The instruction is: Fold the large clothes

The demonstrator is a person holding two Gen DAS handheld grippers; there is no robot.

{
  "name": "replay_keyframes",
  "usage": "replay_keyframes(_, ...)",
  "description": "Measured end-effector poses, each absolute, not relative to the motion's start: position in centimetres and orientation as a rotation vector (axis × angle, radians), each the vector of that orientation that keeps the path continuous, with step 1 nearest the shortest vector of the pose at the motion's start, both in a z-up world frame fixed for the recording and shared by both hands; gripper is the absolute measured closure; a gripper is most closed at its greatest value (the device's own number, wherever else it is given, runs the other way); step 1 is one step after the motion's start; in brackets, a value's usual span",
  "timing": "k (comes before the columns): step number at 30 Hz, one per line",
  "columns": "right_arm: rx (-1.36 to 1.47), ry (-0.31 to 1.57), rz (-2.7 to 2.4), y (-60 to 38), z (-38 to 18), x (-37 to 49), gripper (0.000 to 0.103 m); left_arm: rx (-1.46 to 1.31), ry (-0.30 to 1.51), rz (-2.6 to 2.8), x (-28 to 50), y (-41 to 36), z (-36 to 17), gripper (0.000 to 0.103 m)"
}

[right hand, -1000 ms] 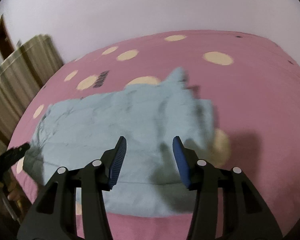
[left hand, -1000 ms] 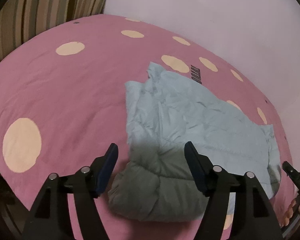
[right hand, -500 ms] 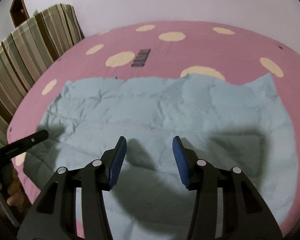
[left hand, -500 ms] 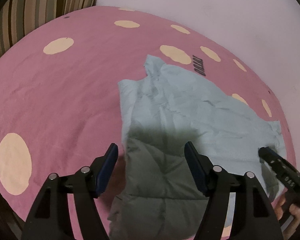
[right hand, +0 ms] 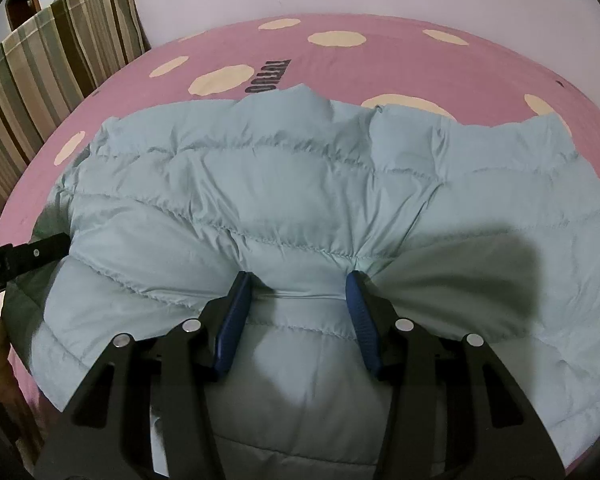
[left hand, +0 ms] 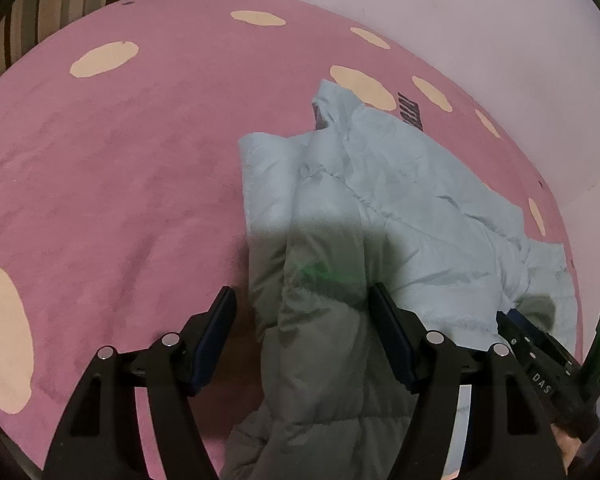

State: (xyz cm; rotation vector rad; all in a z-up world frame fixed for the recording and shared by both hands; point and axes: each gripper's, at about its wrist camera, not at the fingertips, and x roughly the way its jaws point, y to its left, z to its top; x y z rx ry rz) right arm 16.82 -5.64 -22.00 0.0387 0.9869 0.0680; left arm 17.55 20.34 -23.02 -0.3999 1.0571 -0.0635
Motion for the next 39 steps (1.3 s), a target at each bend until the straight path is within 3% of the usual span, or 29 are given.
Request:
replay_keyframes(10,0.031,0.979,0.059,-5.4,-22.6,17.0,0.054,-0.376,1.074,-0.090,18.6,19.5,-23.9,0.033)
replay_keyframes(15,0.023,0.978,0.054,-5.3,-22.6,17.0,0.054,-0.328,1.068,-0.132,18.8,18.3,-23.9,0.058)
replay_keyframes(21,0.018,0.978,0.046,-5.1,-22.7,17.1,0.054,-0.277,1.050,-0.138,18.6,17.2,-23.5,0.075)
replay_keyframes(39,0.014,0.976,0.045,-5.2,-22.8,17.1,0.054,-0.212,0.987,-0.087,17.2,15.9,-21.3,0.093)
